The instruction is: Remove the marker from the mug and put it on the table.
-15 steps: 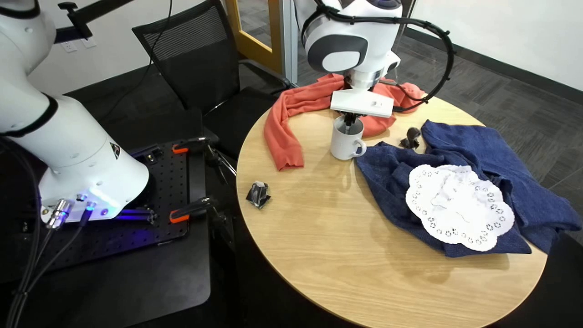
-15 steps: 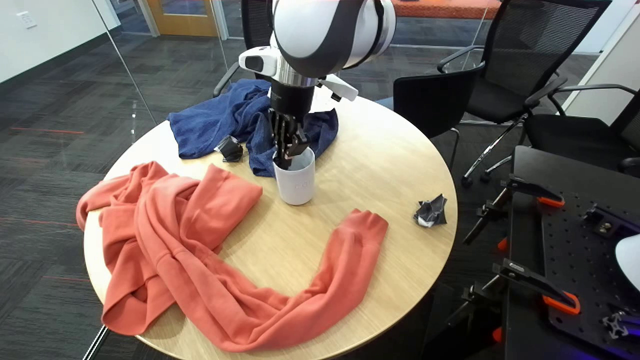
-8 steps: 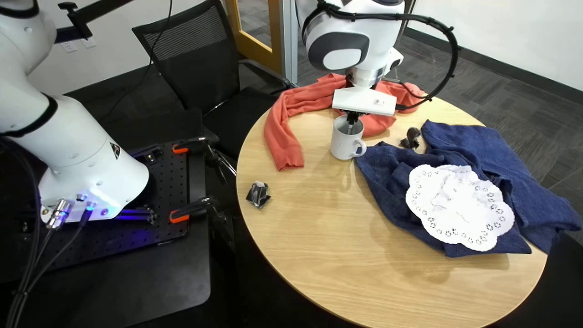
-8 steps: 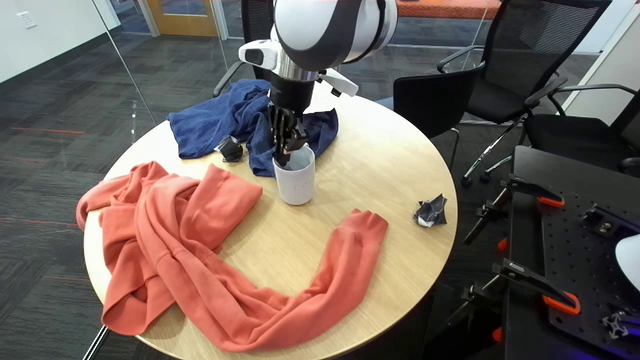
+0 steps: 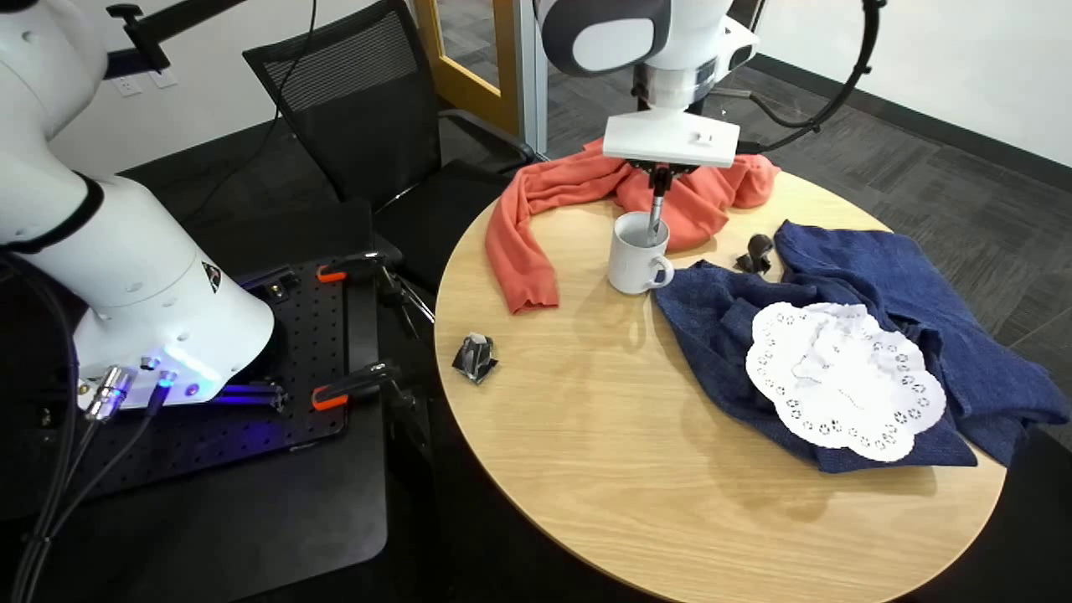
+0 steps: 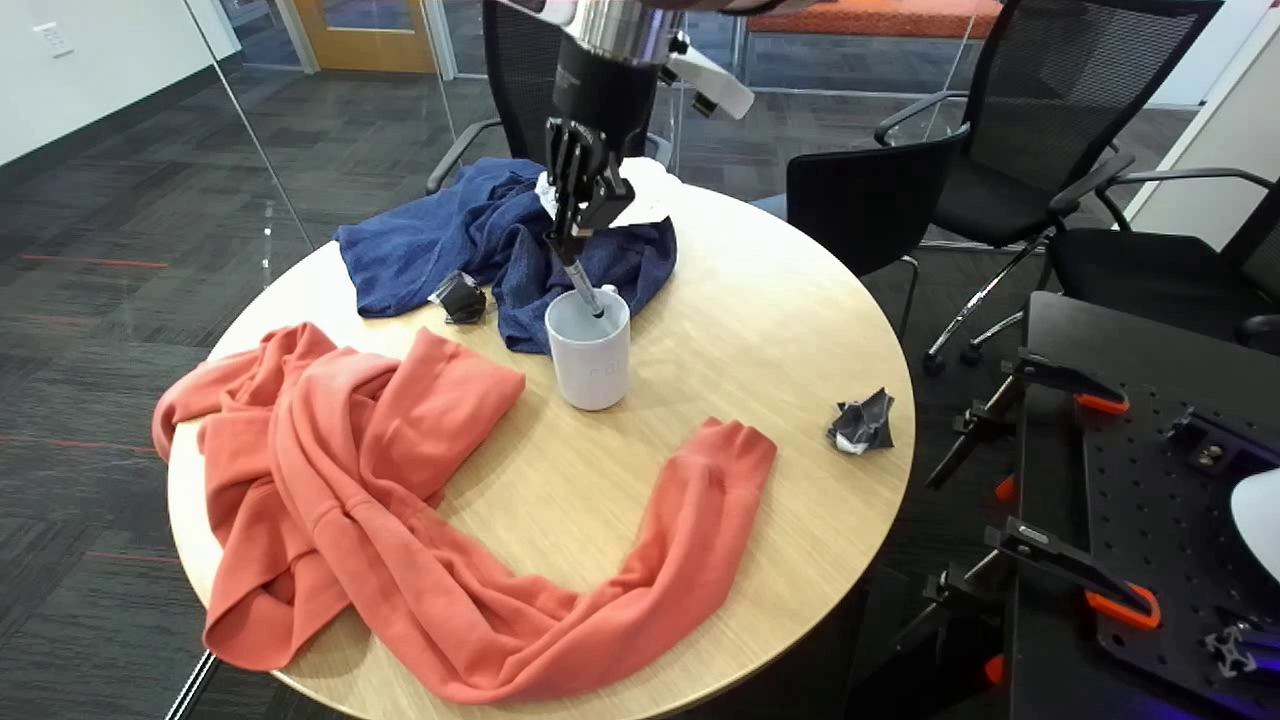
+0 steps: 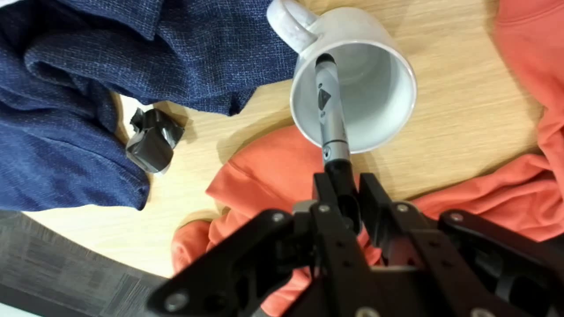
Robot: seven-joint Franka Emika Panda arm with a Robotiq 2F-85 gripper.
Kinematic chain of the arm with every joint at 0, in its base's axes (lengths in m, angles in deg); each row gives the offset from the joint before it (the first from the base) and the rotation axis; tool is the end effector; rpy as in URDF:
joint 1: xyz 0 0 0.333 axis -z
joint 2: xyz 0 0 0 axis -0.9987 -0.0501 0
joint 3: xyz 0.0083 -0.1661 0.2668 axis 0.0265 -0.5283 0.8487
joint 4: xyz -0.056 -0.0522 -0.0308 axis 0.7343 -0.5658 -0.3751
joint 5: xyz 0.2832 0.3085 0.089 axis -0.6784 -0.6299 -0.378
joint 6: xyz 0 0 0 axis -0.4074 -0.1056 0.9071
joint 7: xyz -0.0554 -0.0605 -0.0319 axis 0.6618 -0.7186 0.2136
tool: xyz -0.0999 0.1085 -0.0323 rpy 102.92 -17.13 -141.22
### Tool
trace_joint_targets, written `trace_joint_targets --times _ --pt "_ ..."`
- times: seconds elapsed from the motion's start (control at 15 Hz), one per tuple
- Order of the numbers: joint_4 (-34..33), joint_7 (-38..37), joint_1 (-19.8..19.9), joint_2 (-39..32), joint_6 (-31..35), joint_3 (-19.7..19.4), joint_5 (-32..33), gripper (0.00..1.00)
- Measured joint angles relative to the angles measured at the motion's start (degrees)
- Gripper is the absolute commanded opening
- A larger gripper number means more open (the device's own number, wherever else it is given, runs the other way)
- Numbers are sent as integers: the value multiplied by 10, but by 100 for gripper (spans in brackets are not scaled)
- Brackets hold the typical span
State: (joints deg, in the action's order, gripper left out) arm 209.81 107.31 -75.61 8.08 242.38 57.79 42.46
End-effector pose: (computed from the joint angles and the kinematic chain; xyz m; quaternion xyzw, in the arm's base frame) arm 0.6365 0.0102 0.1735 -0.8700 -0.4707 -0.1458 0.0178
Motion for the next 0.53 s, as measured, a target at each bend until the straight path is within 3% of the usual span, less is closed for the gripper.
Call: trace_joint_targets --times 0.33,0.53 --pt "77 1 4 111 0 6 -54 5" --pt "123 -15 -9 174 6 -15 -56 5"
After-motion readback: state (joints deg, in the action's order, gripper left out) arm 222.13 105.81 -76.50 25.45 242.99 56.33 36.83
